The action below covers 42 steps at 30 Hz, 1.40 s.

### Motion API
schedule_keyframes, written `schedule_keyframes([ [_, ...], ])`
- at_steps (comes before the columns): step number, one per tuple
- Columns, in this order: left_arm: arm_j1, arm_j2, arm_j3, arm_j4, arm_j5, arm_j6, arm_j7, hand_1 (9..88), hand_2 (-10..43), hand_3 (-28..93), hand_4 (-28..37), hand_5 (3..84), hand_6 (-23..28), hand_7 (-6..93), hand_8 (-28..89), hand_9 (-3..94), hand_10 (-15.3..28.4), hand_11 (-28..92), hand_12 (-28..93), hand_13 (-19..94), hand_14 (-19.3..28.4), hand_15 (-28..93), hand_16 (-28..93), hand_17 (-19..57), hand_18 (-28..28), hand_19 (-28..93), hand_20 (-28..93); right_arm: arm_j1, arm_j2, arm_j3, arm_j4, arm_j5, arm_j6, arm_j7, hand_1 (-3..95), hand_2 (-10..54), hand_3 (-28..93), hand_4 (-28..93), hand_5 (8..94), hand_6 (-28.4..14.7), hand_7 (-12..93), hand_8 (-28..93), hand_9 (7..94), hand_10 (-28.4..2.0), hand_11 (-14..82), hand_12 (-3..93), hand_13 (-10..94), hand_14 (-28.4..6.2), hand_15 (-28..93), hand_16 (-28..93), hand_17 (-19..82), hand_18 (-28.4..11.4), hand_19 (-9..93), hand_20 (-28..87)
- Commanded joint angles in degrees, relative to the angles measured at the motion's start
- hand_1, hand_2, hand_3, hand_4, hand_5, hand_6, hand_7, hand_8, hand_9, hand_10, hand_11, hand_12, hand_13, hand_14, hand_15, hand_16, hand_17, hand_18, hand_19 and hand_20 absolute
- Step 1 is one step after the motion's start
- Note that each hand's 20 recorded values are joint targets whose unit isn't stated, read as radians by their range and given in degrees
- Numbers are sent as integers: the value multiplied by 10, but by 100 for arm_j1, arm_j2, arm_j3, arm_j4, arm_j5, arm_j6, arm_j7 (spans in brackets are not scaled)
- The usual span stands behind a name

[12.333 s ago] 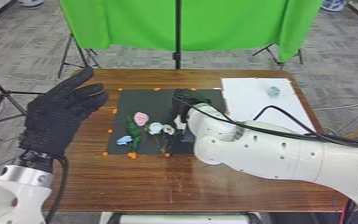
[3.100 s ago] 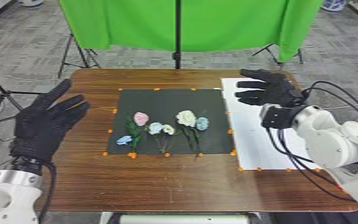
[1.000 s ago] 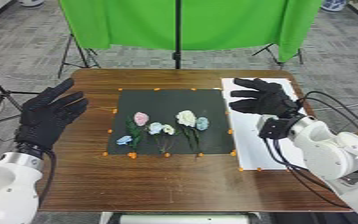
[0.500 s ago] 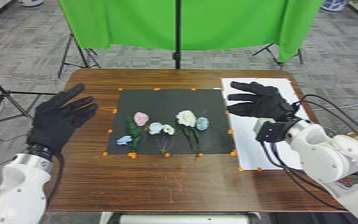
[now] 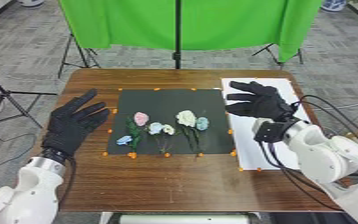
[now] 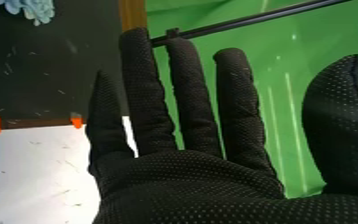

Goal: Arrange flowers

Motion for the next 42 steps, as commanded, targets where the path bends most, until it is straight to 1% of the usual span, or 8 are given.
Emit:
schedule_keyframes([
  [1,-6,-12,14,41,29,-29,-75,237,69,774,-230,348,68,151,-108,335,199,255,112,240,272,463,-74,-109,245,499,157,-66,-26,-22,-34,-6,72,-58,190,54,802,-283,485,28,167,-139,544,-125,112,125,440,-172,351,129,37,-218,496,168],
  [8,41,-27,-22,-19,42,-35,-21,236,67,777,-231,347,67,151,-108,333,199,249,110,238,270,454,-73,-109,244,494,148,-88,-57,33,-43,-19,20,-22,190,55,800,-283,484,29,168,-139,545,-124,113,125,440,-172,351,128,37,-217,493,167],
  [10,83,5,-29,-47,13,-17,72,235,67,778,-232,346,67,151,-108,329,197,244,109,236,267,448,-73,-109,245,494,145,-49,-55,10,-33,-12,16,-30,190,55,800,-283,484,28,168,-139,545,-124,113,125,440,-172,351,128,37,-217,493,167],
  [11,79,-30,-49,-48,40,-33,31,235,66,778,-232,346,67,151,-108,328,197,243,109,235,266,444,-72,-109,245,494,144,-71,-69,37,-32,-17,21,-4,190,55,800,-283,484,28,168,-139,545,-124,113,125,440,-172,351,128,37,-217,493,167],
  [14,121,37,-50,-92,-16,43,234,235,66,778,-233,345,66,152,-108,327,197,242,110,232,265,439,-69,-108,247,497,142,9,-79,7,-7,-30,27,-6,189,55,801,-283,485,28,168,-139,545,-124,113,125,440,-172,351,128,37,-217,492,167],
  [18,228,35,-159,-145,-18,101,315,235,66,779,-234,344,65,153,-108,326,198,247,116,230,266,445,-63,-103,254,520,151,96,-111,-19,24,-37,5,5,189,56,800,-283,485,28,167,-139,545,-124,112,125,440,-172,351,128,36,-217,492,166],
  [32,165,3,-128,-136,-24,126,266,234,66,780,-236,340,64,154,-109,329,201,261,116,235,275,474,-70,-100,260,537,158,77,-153,-7,43,-58,-9,77,188,57,798,-283,485,28,167,-139,547,-124,113,125,441,-172,351,128,36,-216,490,166],
  [42,185,21,-115,-148,-88,146,316,234,65,780,-236,340,65,155,-109,328,201,264,115,235,275,475,-72,-99,260,536,156,61,-146,-7,41,-59,30,101,188,57,798,-283,486,29,168,-139,548,-124,114,125,441,-173,351,128,35,-216,489,167],
])
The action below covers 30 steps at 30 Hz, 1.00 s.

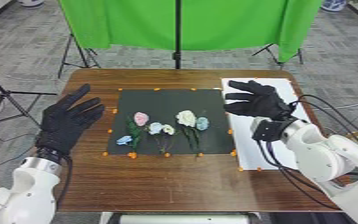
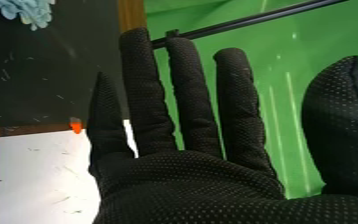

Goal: Arrange flowers

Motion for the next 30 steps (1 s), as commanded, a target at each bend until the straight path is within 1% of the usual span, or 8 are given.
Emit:
schedule_keyframes([
  [1,51,-10,19,-23,-101,101,27,233,65,781,-236,340,65,156,-109,328,202,263,115,235,275,475,-72,-99,260,536,156,-17,-33,14,-12,-45,30,17,188,57,797,-283,486,29,169,-139,548,-124,114,124,442,-172,351,128,35,-216,490,167],
  [3,65,-1,14,-30,-91,97,57,233,66,780,-237,340,65,156,-109,328,202,263,115,235,275,475,-72,-100,260,536,155,9,-30,-13,-12,-42,32,-4,188,57,797,-283,487,29,169,-139,548,-124,114,124,442,-172,352,128,35,-216,490,168],
  [5,40,-13,10,-26,-79,84,17,233,66,780,-237,341,67,156,-109,329,202,264,116,235,275,475,-72,-99,260,537,155,15,-31,-21,-13,-64,41,10,188,58,797,-283,487,29,169,-140,549,-123,114,124,442,-172,352,128,35,-216,490,168],
  [6,44,6,18,-33,-91,93,64,233,66,780,-237,341,67,156,-109,329,202,265,116,236,275,476,-72,-99,260,537,155,60,-20,-65,-3,-53,45,-8,188,58,797,-283,488,29,169,-140,550,-123,115,124,442,-172,352,128,35,-216,490,167],
  [16,8,7,32,-28,-87,86,26,233,66,781,-236,342,68,158,-109,330,203,268,115,236,276,479,-73,-99,260,538,154,57,2,-91,1,-36,73,-13,188,59,795,-283,489,28,168,-139,550,-123,114,124,443,-173,353,127,35,-216,490,169],
  [24,-32,-1,33,-9,-72,38,-36,233,66,781,-236,343,69,157,-109,330,203,268,115,235,275,479,-74,-99,261,539,153,46,23,-105,-19,-21,95,-45,187,61,794,-283,490,28,168,-139,552,-122,117,124,444,-172,355,127,35,-216,491,168],
  [26,-72,-39,40,2,-45,45,-110,233,66,781,-236,342,69,156,-109,330,203,268,115,235,276,479,-74,-99,261,539,153,-6,12,-73,-38,-71,160,3,186,60,796,-283,490,28,168,-139,552,-122,116,124,444,-173,356,127,34,-216,491,168],
  [30,-49,-29,25,-10,-44,50,-141,233,66,781,-235,342,69,156,-109,330,203,269,115,235,276,480,-74,-99,261,540,153,-34,18,-98,-54,-42,201,-37,186,61,796,-283,492,28,169,-139,553,-123,117,124,445,-172,355,126,35,-216,490,168],
])
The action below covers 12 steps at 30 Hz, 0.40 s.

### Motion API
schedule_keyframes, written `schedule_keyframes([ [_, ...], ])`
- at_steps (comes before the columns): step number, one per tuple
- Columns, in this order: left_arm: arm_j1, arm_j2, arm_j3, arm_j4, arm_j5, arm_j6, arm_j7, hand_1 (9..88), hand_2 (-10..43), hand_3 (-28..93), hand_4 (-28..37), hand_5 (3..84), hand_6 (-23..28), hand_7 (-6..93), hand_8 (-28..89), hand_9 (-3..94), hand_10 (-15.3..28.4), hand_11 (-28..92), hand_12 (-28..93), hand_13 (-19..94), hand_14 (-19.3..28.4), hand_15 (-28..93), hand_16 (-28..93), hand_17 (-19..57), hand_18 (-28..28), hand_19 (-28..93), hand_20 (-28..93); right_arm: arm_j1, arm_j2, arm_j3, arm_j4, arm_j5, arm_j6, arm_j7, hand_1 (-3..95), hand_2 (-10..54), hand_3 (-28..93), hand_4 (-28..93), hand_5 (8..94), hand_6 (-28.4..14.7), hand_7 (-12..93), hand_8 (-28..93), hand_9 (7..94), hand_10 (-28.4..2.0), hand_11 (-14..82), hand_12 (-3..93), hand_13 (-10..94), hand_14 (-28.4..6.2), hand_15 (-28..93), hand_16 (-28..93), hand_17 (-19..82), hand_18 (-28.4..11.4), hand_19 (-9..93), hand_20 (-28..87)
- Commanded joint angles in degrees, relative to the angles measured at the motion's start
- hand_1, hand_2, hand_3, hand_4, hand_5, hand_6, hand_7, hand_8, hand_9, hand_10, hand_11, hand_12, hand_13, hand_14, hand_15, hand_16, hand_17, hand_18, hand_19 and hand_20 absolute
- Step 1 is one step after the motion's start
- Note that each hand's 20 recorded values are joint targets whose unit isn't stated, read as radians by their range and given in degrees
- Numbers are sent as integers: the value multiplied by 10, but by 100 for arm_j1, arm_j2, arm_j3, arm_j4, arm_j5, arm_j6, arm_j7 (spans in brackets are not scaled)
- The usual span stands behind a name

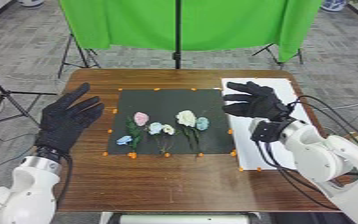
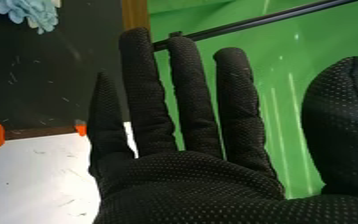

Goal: Arrange flowers

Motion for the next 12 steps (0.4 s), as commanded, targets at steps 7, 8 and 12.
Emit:
schedule_keyframes([
  [7,-16,-64,-25,3,47,-20,-250,234,65,781,-235,343,71,155,-108,329,202,269,115,235,276,480,-75,-99,262,546,155,-174,5,101,-71,-40,178,-16,186,61,795,-283,494,27,170,-140,555,-124,118,124,446,-172,357,126,35,-216,491,169],
  [8,-5,-53,-23,-7,35,-17,-240,234,65,781,-235,343,71,155,-108,329,202,269,115,235,276,480,-75,-99,262,546,155,-190,29,102,-92,-50,195,-28,186,62,794,-283,495,27,170,-140,555,-124,117,123,446,-172,357,126,35,-216,492,169],
  [12,24,-40,-34,-18,25,16,-214,234,66,780,-234,344,71,155,-108,329,203,269,115,235,277,481,-75,-99,262,546,155,-173,33,71,-88,-35,186,-39,186,62,794,-283,494,27,170,-141,557,-124,118,123,447,-172,357,126,35,-215,491,168],
])
